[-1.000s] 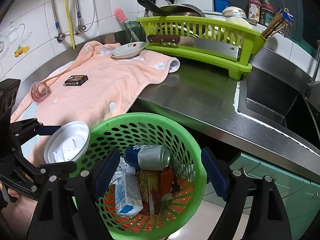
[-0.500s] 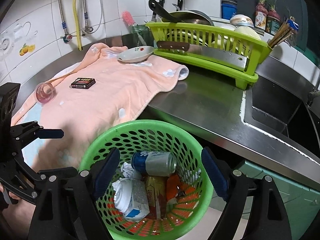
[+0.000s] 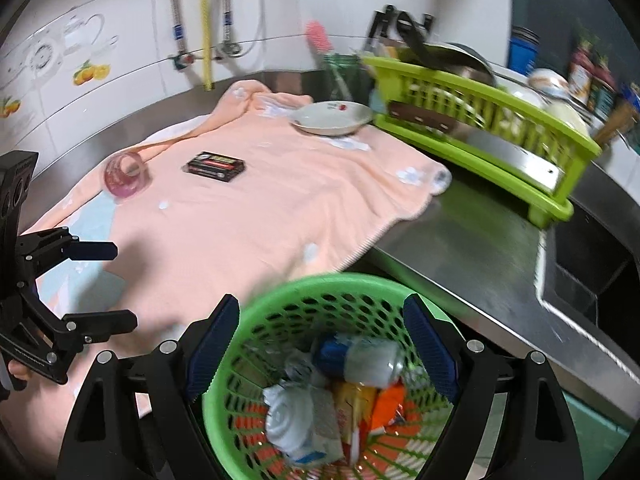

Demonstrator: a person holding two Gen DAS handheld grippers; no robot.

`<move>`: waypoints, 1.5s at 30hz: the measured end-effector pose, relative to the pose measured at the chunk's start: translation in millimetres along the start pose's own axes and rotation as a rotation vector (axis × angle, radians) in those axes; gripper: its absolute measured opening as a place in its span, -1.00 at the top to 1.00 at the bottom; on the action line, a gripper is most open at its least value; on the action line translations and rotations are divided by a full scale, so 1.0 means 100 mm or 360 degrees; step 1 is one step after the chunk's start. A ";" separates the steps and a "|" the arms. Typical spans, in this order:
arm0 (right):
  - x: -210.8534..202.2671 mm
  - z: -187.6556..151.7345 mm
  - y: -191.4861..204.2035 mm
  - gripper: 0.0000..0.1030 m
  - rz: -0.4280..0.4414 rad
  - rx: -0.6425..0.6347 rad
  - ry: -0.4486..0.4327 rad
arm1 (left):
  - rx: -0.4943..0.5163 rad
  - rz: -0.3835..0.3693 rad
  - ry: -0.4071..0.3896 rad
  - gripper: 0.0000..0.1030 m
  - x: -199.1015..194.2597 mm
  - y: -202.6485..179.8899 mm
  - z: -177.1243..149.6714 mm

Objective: Collect trash
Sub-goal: 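Move both tools back over the towel toward the red cup and black box, then grasp the black glue box with the right tool while the left tool grasps the red cup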

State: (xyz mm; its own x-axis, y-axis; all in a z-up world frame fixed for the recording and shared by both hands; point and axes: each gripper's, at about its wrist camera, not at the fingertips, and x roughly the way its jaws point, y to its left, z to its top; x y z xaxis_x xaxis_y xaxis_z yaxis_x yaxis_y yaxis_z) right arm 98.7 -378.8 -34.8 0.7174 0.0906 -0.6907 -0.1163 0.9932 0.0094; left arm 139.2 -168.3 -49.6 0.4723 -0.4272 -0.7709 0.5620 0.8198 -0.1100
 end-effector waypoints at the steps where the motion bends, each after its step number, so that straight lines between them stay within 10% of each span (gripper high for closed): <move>1: 0.04 0.05 0.07 -0.57 0.0014 -0.0026 0.0002 | -0.0019 0.0013 -0.0008 -0.87 -0.04 0.07 -0.01; 31: 1.93 1.49 1.33 -0.57 0.0389 -0.0487 0.0182 | -0.0518 0.0409 -0.0132 -0.89 -0.72 2.18 0.24; 45: 2.70 1.75 1.58 -0.57 0.0432 -0.0594 0.0295 | -0.0778 0.0394 -0.0126 -0.89 -0.65 2.81 0.60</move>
State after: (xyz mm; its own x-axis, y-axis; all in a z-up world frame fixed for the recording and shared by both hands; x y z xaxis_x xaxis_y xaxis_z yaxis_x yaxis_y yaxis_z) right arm 394.2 -184.0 -92.8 0.4967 0.2941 -0.8166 -0.5444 0.8383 -0.0293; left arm 306.8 66.6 6.9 0.6106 -0.2114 -0.7632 0.0563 0.9729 -0.2245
